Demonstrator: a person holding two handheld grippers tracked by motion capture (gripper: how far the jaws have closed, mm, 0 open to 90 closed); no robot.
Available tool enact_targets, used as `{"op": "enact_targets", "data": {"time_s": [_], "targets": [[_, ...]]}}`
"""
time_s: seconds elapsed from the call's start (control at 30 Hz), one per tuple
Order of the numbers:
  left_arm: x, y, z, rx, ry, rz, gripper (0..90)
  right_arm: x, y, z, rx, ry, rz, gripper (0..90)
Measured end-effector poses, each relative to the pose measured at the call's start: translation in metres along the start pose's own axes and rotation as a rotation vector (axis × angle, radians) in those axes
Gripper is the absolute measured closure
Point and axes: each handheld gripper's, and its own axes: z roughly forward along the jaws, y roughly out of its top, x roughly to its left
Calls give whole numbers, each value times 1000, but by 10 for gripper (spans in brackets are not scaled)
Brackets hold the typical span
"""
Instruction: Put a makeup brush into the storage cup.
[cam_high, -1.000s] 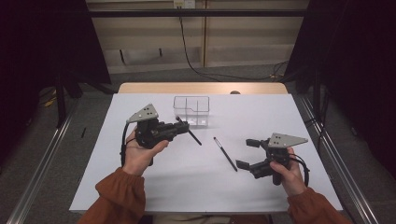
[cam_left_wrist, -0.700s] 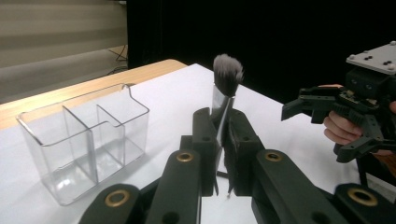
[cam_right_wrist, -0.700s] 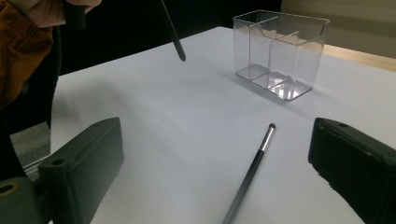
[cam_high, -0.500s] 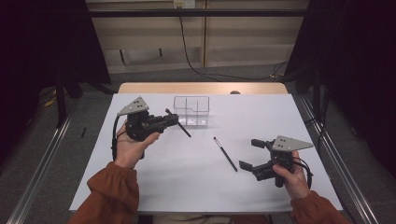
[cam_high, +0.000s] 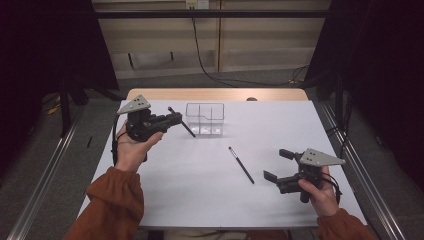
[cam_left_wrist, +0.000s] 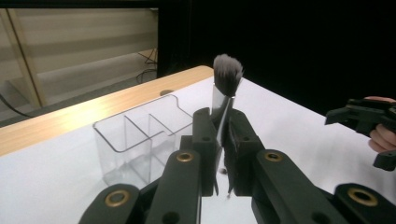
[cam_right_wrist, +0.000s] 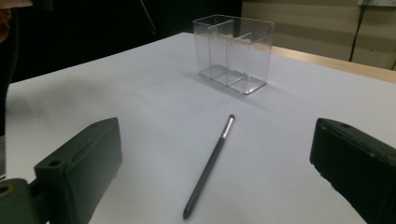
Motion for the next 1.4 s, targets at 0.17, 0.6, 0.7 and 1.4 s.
{"op": "enact_targets", "data": {"time_s": [0.17, 0.6, 0.7, 1.4], "targets": [[6, 2, 0, 3, 20, -7, 840, -1, -3, -6, -11, -48, -10, 7], [21, 13, 3, 16, 62, -6, 840, -7, -8, -17, -9, -92, 14, 7], [24, 16, 2, 16, 71, -5, 840, -7, -10, -19, -17, -99, 16, 6], [28, 37, 18, -11, 117, 6, 840, -4, -12, -16, -11, -105, 3, 7]]}}
